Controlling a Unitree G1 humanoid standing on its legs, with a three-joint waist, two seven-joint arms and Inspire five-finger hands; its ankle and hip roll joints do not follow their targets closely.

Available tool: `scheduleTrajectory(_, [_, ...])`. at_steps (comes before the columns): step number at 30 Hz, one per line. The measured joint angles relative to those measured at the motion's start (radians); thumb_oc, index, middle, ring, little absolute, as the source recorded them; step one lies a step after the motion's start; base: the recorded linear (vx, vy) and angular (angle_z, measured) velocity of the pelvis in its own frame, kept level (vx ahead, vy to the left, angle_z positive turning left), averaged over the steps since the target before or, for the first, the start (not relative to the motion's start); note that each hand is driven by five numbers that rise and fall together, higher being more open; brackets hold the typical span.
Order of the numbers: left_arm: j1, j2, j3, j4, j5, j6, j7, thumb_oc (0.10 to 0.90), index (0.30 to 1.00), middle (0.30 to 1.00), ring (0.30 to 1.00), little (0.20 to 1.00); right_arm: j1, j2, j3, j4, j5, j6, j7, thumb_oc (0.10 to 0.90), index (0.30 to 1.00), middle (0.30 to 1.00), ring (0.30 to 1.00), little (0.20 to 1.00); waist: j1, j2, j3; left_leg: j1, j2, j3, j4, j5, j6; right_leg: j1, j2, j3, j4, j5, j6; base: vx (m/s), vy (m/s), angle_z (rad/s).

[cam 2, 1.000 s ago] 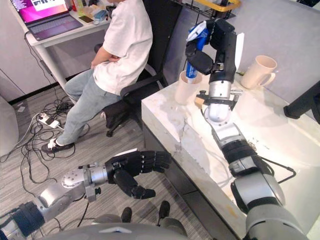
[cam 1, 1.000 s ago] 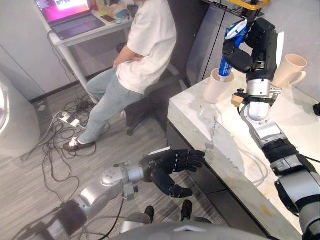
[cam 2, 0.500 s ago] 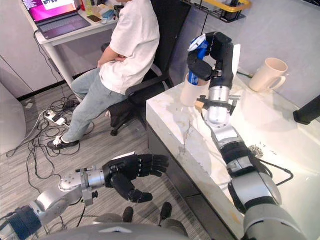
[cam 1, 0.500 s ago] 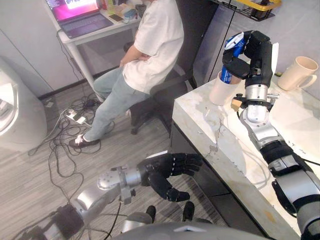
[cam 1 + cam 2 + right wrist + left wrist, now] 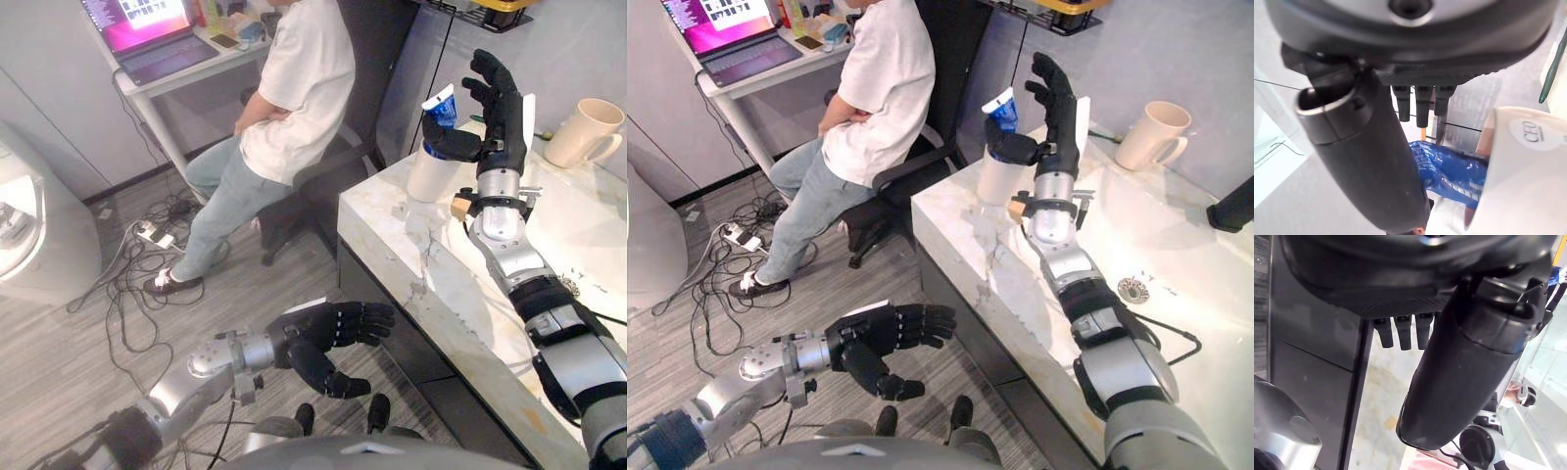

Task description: Organize the bathroom.

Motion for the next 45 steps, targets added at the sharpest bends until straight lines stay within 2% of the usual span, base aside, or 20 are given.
scheduleTrajectory(4, [0.0,-0.001,0.002,0.0,0.001,-0.002,0.03,0.8,0.9,0.9,0.9,0.9,0.0,0.008,-0.001,-0.004,0.002,0.046,0.002,0.8,0.9,0.9,0.9,0.9,-0.004,0.0,0.0,0.002,0.0,0.008,0.0,0.0,0.0,0.0,0.0,0.004,0.0,0.002,0.0,-0.09,0.088,-0.03])
scheduleTrajectory(9, [0.0,-0.003,0.015,0.0,0.005,-0.002,0.075,0.8,0.9,0.9,0.9,0.9,0.005,0.07,-0.002,-0.02,0.054,0.115,0.005,0.8,0.9,0.9,0.9,0.9,-0.019,-0.001,0.0,0.007,-0.003,0.03,0.0,-0.002,0.004,-0.004,0.006,0.028,0.0,0.009,0.002,-0.09,0.08,-0.12])
scheduleTrajectory(14, [-0.003,-0.014,0.022,0.0,0.006,-0.002,0.121,0.8,0.9,0.9,0.9,0.9,0.077,0.105,-0.02,-0.127,0.108,0.18,0.003,0.8,0.9,0.9,0.9,0.9,-0.031,-0.004,-0.001,0.017,-0.009,0.057,0.0,-0.009,0.01,-0.008,0.006,0.06,0.0,0.015,0.004,-0.13,0.096,-0.19])
scheduleTrajectory(19, [-0.002,-0.028,0.048,0.0,0.007,-0.001,0.149,0.8,0.9,0.9,0.9,0.9,0.093,0.122,-0.029,-0.191,0.108,0.214,-0.004,0.8,0.9,0.9,0.9,0.9,-0.052,-0.011,-0.004,0.015,-0.016,0.072,-0.001,-0.011,0.014,-0.019,0.001,0.081,0.0,0.022,0.011,-0.12,0.086,-0.12])
scheduleTrajectory(27, [-0.002,-0.049,0.095,0.003,0.051,-0.002,0.214,0.8,0.9,0.9,0.9,0.9,0.17,0.122,-0.105,-0.354,0.111,0.215,-0.089,0.8,0.9,0.9,0.9,0.9,-0.072,-0.034,-0.011,-0.001,-0.031,0.108,0.0,-0.013,0.024,-0.049,-0.009,0.114,0.001,0.036,0.022,-0.13,0.113,-0.12])
scheduleTrajectory(30, [-0.002,-0.048,0.112,0.01,0.096,-0.005,0.213,0.8,0.9,0.9,0.9,0.9,0.261,0.122,-0.196,-0.506,0.152,0.209,-0.105,0.8,0.9,0.9,0.9,0.9,-0.088,-0.04,-0.013,0.001,-0.041,0.127,-0.001,-0.016,0.035,-0.054,-0.016,0.135,0.001,0.042,0.03,-0.13,0.184,-0.15])
scheduleTrajectory(33, [-0.003,-0.046,0.111,0.052,0.126,-0.005,0.203,0.8,0.9,0.9,0.9,0.9,0.317,0.122,-0.225,-0.558,0.189,0.186,-0.119,0.8,0.9,0.9,0.9,0.9,-0.129,-0.046,-0.014,0.003,-0.053,0.157,-0.001,-0.02,0.045,-0.061,-0.023,0.164,0.001,0.049,0.041,-0.11,0.155,-0.3])
scheduleTrajectory(36, [-0.014,-0.035,0.093,0.084,0.129,-0.003,0.179,0.8,0.9,0.9,0.9,0.9,0.427,0.123,-0.32,-0.628,0.196,0.16,-0.144,0.8,0.9,0.9,0.9,0.9,-0.179,-0.059,-0.011,-0.009,-0.065,0.22,-0.001,-0.02,0.056,-0.103,-0.028,0.217,0.002,0.095,0.066,-0.11,0.101,-0.49])
scheduleTrajectory(39, [-0.031,-0.027,0.05,0.12,0.129,0.005,0.161,0.8,0.9,0.9,0.9,0.9,0.47,0.123,-0.391,-0.628,0.198,0.144,-0.179,0.8,0.9,0.9,0.9,0.9,-0.226,-0.058,-0.008,-0.014,-0.058,0.269,-0.001,-0.019,0.072,-0.13,-0.024,0.248,0.002,0.147,0.101,-0.2,0.024,-0.52])
scheduleTrajectory(40, [-0.044,-0.029,0.032,0.149,0.13,0.01,0.147,0.8,0.9,0.9,0.9,0.9,0.495,0.122,-0.434,-0.625,0.198,0.123,-0.194,0.8,0.9,0.9,0.9,0.9,-0.25,-0.055,-0.006,-0.016,-0.045,0.287,-0.001,-0.016,0.085,-0.143,-0.017,0.231,0.025,0.142,0.108,-0.31,0.017,-0.51])
scheduleTrajectory(41, [-0.06,-0.035,0.022,0.186,0.135,0.022,0.135,0.8,0.9,0.9,0.9,0.9,0.507,0.119,-0.483,-0.613,0.198,0.092,-0.208,0.8,0.9,0.9,0.9,0.9,-0.261,-0.039,0.003,-0.026,-0.018,0.323,-0.001,-0.013,0.09,-0.182,-0.006,0.175,0.131,0.069,0.106,-0.37,0.021,-0.76])
scheduleTrajectory(42, [-0.081,-0.044,0.011,0.239,0.171,0.028,0.123,0.8,0.9,0.9,0.9,0.9,0.509,0.113,-0.522,-0.592,0.201,0.063,-0.215,0.8,0.9,0.9,0.9,0.9,-0.254,-0.015,0.012,-0.026,0.016,0.349,0.0,-0.011,0.089,-0.214,0.004,0.14,0.259,0.016,0.097,-0.29,0.012,-0.81])
scheduleTrajectory(43, [-0.094,-0.043,-0.002,0.265,0.213,0.028,0.125,0.8,0.9,0.9,0.9,0.9,0.513,0.107,-0.54,-0.582,0.22,0.041,-0.218,0.8,0.9,0.9,0.9,0.9,-0.255,-0.005,0.015,-0.031,0.034,0.368,0.0,-0.01,0.088,-0.221,0.004,0.123,0.314,-0.014,0.098,-0.25,0.006,-0.97])
scheduleTrajectory(45, [-0.128,-0.001,-0.055,0.352,0.359,0.032,0.143,0.8,0.9,0.9,0.9,0.9,0.557,0.072,-0.581,-0.541,0.267,-0.024,-0.243,0.8,0.9,0.9,0.9,0.9,-0.234,-0.012,0.012,-0.049,0.077,0.432,0.011,-0.009,0.088,-0.198,-0.01,0.109,0.467,-0.132,0.137,-0.27,-0.017,-0.87])
